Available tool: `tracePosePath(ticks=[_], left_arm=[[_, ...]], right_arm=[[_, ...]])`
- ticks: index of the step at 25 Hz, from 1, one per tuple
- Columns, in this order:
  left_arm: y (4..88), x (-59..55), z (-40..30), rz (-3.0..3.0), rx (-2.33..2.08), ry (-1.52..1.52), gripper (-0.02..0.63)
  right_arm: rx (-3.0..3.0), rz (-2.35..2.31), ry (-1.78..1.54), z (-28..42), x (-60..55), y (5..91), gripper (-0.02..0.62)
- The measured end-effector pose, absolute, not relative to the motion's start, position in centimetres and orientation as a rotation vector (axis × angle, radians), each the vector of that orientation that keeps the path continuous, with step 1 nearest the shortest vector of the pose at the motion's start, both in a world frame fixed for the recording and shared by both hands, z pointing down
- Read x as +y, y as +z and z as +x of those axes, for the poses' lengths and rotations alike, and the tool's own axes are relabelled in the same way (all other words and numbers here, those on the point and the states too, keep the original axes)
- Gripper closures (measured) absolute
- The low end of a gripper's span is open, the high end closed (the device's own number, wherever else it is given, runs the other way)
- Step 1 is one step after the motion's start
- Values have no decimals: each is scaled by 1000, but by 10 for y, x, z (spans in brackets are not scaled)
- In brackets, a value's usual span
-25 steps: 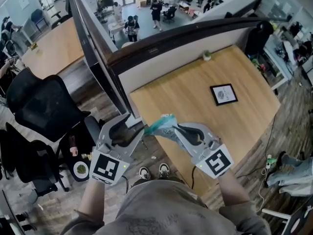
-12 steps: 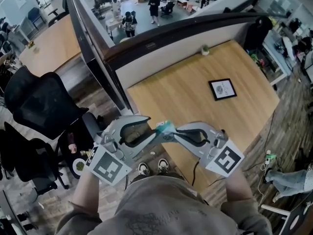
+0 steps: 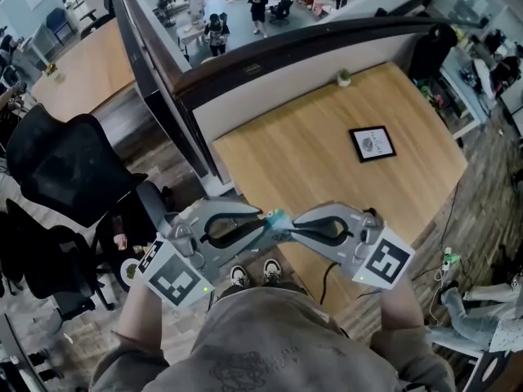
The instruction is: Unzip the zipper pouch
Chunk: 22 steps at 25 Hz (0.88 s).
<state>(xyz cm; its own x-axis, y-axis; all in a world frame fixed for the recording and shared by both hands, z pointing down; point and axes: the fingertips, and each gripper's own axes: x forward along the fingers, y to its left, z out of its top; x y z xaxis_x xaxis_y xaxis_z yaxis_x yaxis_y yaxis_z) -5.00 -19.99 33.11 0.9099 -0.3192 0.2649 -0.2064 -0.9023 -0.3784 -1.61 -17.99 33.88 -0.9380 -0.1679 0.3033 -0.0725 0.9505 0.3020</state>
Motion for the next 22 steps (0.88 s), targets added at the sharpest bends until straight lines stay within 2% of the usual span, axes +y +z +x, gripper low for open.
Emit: tracePosePath(ticks=[3,8,13,22], left_arm=[[333,-198,-50,-2730,378,-462,589],[329,-200,-52,-2731,428,-447,598],[322,-202,-54,-2680,494,-430,602],[314,-191,-59,-2626,481,-391,603]], right_arm=[[-2776,165,-406,-17,-179,339,580],[-2789,171,-380,-17,-178,338,580],[-2856,303,-107,-12,-188,342,577],[-2924,251,31,-26,-180,337,560]])
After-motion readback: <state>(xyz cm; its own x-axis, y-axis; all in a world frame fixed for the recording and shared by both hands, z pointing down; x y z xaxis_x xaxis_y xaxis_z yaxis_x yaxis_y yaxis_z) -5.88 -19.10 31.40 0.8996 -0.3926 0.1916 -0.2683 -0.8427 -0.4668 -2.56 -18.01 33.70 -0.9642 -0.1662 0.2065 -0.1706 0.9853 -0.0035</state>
